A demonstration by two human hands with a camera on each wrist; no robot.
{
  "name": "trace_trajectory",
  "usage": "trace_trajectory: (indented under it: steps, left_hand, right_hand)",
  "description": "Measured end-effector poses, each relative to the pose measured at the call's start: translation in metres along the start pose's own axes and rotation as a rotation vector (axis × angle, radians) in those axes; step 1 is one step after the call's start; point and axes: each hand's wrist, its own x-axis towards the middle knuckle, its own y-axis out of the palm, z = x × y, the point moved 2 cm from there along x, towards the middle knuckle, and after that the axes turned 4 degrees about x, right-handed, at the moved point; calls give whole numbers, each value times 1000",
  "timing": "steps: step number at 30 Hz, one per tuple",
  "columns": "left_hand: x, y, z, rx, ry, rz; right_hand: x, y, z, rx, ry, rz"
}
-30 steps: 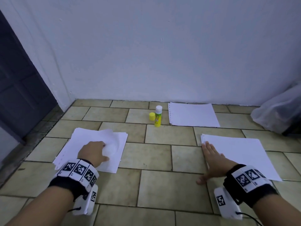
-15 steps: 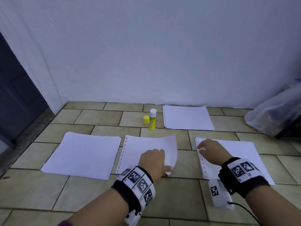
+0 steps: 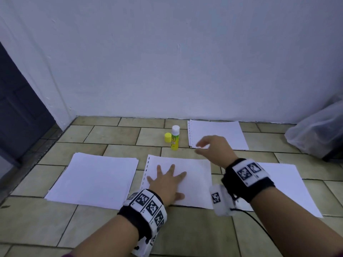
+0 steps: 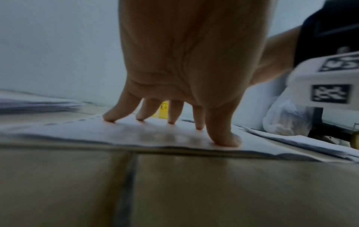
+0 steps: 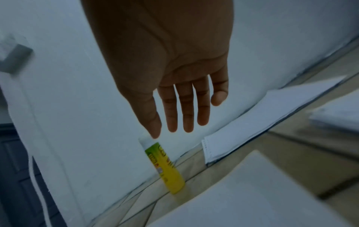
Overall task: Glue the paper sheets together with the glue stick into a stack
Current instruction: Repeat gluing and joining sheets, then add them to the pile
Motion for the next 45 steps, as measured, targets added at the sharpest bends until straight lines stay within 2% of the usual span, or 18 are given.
trace_trajectory:
  steps: [7, 13, 18, 20, 23, 25, 27, 29, 32, 36, 45]
  left_hand:
    - [5, 3, 3, 75, -14, 73]
    - [7, 4, 3, 81, -25, 77]
    - [6, 2, 6, 49, 1, 43]
    - [6, 0, 5, 56, -13, 34]
    - [6, -1, -3, 76, -50, 5]
    - [6, 0, -9, 80, -78, -14]
    - [8, 0, -13, 78, -96, -24]
    - [9, -1, -14, 71, -102, -25]
    - [10, 2, -13, 74, -104, -20]
    - [10, 5, -13, 80, -109, -26]
    - [10, 6, -13, 88, -112, -28]
  right_hand:
    - [57, 39, 23, 218, 114, 47]
    - [67, 53, 26, 331, 110, 8]
    - [55, 26, 15, 483, 105, -23]
    - [42, 4, 9, 564, 132, 53]
    - [23, -26, -10, 388, 188, 210]
    - [20, -39, -25, 274, 221, 143]
    - [18, -45, -34, 280, 205, -3]
    - [13, -43, -38, 319, 140, -75]
    - [7, -33, -38, 322, 53, -74]
    - [8, -14, -32, 115, -22, -49]
    - [7, -1, -28, -25, -29, 7]
